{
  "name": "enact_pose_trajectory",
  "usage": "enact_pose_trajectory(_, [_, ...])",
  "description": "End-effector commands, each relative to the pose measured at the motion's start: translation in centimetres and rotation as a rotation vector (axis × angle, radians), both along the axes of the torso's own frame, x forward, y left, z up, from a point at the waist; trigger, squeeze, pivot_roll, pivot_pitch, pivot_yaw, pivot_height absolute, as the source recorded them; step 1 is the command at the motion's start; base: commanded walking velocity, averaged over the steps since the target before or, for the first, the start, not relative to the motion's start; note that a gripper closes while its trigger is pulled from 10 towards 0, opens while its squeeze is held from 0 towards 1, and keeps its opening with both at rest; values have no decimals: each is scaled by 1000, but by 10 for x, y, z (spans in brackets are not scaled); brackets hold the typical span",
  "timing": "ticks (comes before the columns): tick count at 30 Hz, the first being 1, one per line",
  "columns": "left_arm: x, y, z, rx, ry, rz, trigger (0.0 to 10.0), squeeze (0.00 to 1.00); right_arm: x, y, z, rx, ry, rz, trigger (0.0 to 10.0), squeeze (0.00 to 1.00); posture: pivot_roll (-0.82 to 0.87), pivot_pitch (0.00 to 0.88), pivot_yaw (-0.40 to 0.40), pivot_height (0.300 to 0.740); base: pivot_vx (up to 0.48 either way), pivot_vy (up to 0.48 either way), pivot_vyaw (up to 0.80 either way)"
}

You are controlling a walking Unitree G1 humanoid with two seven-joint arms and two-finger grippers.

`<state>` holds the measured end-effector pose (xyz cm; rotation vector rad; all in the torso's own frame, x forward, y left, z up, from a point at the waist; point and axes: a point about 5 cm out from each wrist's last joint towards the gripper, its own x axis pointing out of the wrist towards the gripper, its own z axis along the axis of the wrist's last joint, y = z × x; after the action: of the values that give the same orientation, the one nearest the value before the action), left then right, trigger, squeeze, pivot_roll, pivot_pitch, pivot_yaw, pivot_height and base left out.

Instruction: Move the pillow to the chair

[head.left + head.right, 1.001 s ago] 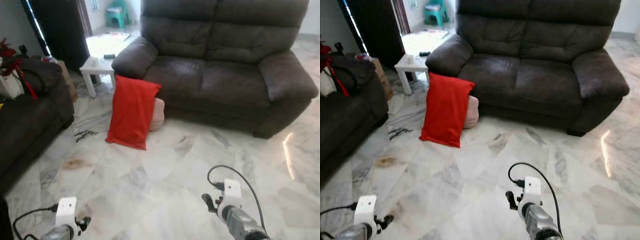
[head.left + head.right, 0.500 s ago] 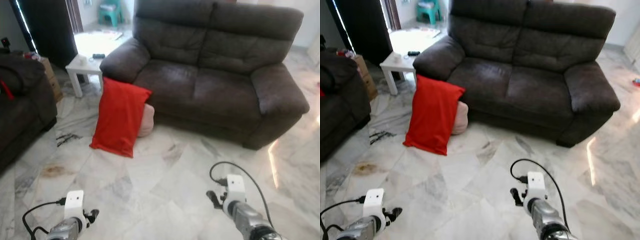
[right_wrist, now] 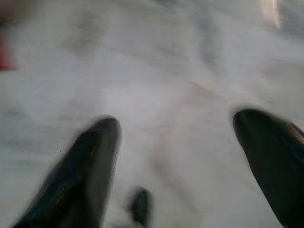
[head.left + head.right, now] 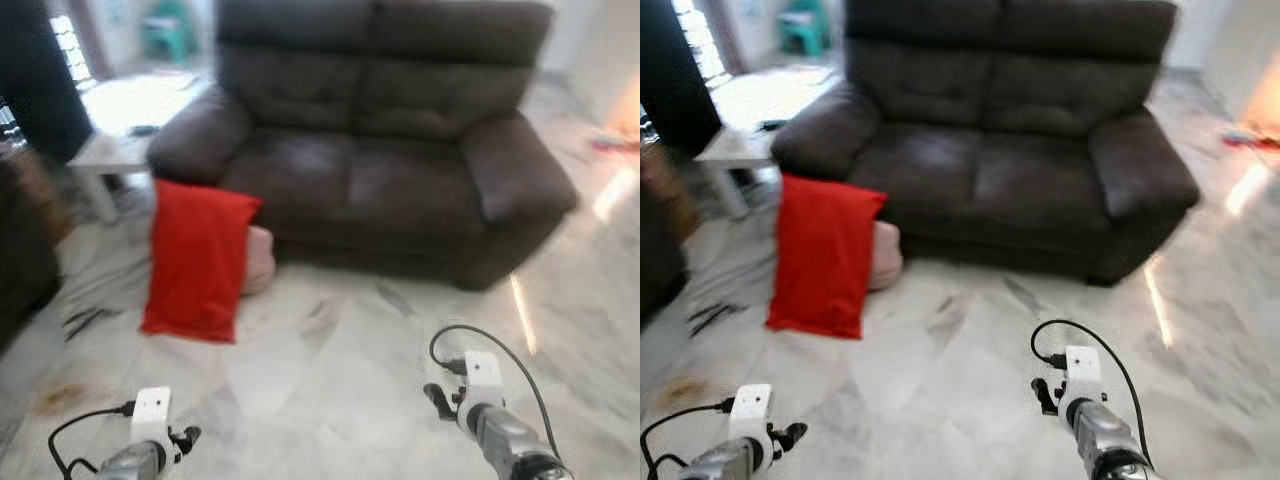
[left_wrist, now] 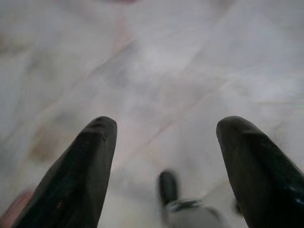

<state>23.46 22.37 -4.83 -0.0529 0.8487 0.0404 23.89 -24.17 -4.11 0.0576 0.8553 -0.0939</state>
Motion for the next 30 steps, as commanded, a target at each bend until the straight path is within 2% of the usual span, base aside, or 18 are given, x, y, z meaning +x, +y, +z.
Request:
enact_pose_trajectory(1, [-9, 13, -3, 28, 29, 8, 10000, 0, 9, 9, 4, 19, -26, 10, 10000, 0, 17, 9, -27, 740, 322, 0, -731])
enact_pose_trajectory(5, [-12, 17, -4, 31, 35, 14, 10000, 0, 7, 12, 1, 24, -18, 7, 10000, 0, 31, 7, -20, 740, 324, 0, -642])
enact_pose_trajectory(14, [-19, 25, -5, 56, 54, 22, 10000, 0, 2, 17, -3, 51, -2, -1, 10000, 0, 63, 28, -11, 740, 315, 0, 0])
enact_pose_trajectory(18, [-24, 28, -7, 66, 57, 27, 10000, 0, 0, 18, -5, 27, 1, 54, 10000, 0, 83, 39, -20, 740, 301, 0, 0])
enact_pose_trajectory(19, [-26, 28, -8, 80, 60, 16, 10000, 0, -1, 17, -5, -29, 13, 128, 10000, 0, 80, 37, -23, 740, 0, 0, 0])
enact_pose_trajectory(23, [-33, 29, -12, 85, 75, -2, 10000, 0, -7, 14, -8, -31, 23, 88, 10000, 0, 77, 42, -25, 740, 0, 0, 0])
enact_pose_trajectory(30, [-45, 31, -18, 94, 148, -5, 10000, 0, -19, 7, -15, -75, 128, 81, 10000, 0, 68, 69, -18, 740, 0, 0, 0])
